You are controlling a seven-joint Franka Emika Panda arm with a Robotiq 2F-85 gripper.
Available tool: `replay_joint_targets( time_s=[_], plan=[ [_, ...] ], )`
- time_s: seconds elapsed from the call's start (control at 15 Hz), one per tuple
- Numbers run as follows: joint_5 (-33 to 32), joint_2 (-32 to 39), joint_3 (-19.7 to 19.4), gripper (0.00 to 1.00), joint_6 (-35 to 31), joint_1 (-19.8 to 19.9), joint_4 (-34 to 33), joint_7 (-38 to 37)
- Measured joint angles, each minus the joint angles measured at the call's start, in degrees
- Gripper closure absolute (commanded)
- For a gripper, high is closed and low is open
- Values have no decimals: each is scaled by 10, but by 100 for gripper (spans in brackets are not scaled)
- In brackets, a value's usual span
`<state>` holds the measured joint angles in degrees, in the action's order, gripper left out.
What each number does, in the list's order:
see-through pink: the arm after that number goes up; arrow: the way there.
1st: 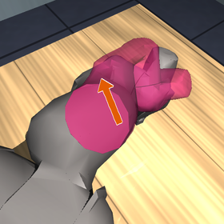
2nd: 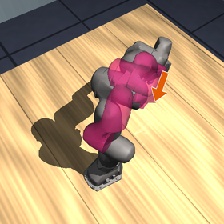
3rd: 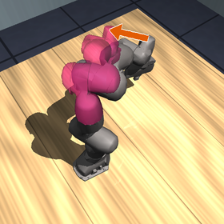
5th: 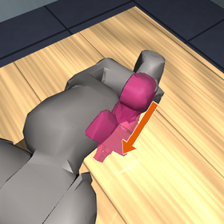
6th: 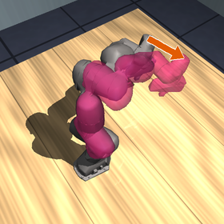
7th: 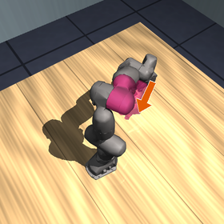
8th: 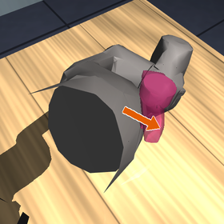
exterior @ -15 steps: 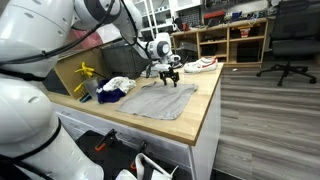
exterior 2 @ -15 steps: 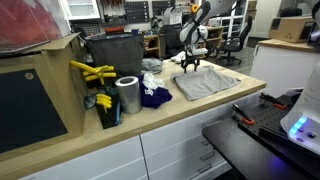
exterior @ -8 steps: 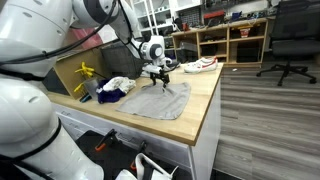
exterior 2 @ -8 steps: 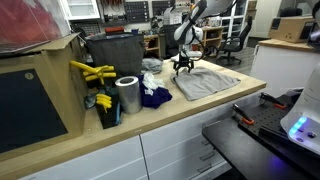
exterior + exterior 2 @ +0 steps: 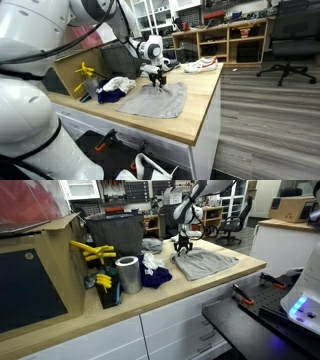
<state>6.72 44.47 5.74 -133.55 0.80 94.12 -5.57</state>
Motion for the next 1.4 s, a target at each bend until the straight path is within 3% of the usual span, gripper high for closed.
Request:
replay_joint_targets(
  time_s=[0.2, 0.33, 0.4, 0.47, 0.6, 0.93, 1.0, 1.07, 1.2, 1.4],
  plan=[
    [-1, -7, -8, 94, 0, 0, 6, 10],
    [-8, -14, -14, 100, 0, 0, 13, 19],
    [-13, -17, -16, 79, -1, 0, 16, 21],
    [-19, -20, -18, 66, -1, -1, 19, 21],
    [-31, -25, -25, 57, -1, -4, 28, 21],
    [-66, -38, -38, 19, -11, -13, 51, 21],
    [-71, -42, -41, 43, -15, -14, 56, 21],
    [-76, -46, -42, 57, -19, -15, 60, 21],
    [-78, -58, -43, 63, -26, -14, 65, 22],
    [-77, -88, -42, 89, -29, -13, 71, 24]
  ],
)
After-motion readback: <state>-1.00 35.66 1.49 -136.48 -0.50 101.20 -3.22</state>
